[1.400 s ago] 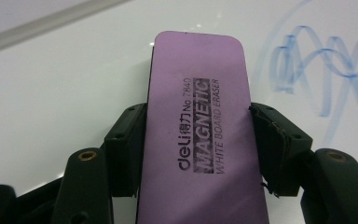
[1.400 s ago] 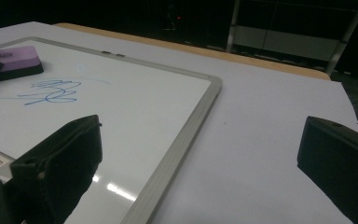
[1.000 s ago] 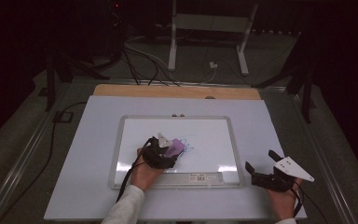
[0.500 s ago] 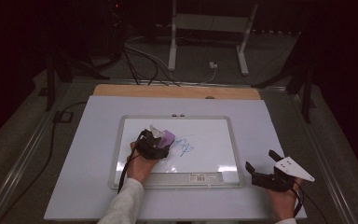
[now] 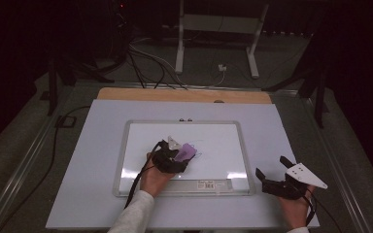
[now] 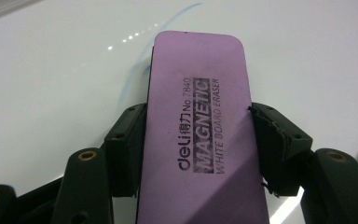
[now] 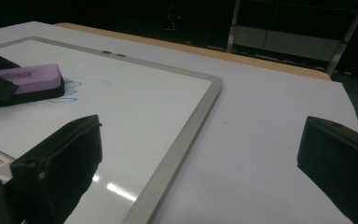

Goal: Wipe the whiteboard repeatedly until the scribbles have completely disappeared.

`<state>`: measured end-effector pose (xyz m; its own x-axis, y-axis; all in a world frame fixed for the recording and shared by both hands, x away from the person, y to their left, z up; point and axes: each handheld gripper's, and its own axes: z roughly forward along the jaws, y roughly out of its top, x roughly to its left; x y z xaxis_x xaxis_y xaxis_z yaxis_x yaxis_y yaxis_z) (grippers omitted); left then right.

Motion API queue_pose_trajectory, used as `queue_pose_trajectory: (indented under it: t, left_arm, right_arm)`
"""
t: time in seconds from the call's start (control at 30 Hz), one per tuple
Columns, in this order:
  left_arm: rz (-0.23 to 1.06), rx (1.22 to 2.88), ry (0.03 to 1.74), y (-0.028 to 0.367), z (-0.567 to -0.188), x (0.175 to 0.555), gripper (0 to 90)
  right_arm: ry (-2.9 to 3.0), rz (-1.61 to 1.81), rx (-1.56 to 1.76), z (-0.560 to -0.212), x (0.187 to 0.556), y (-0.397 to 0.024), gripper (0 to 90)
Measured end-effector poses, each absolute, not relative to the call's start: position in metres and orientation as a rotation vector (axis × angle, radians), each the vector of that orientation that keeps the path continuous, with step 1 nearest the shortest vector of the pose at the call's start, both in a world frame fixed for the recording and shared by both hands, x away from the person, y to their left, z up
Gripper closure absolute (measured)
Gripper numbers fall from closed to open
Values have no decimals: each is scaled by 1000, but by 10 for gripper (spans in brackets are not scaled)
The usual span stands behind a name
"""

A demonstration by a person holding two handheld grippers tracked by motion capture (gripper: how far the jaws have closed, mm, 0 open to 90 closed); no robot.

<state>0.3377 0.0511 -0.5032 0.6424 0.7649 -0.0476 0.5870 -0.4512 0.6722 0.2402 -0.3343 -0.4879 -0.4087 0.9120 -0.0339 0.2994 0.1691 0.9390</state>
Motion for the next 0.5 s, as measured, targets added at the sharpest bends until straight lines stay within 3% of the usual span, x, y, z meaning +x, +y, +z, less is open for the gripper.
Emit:
queue_pose_trajectory:
  t: [0.27,0.5]
  left_arm:
    - [408,2136,1187,81,-504,358,417]
    - [387,2126,1202,79,-504,358,417]
  right_arm:
    - [1815,1244,1151,-488,240,-335,3]
    - [1820,1242,1149,-488,241,-334,3]
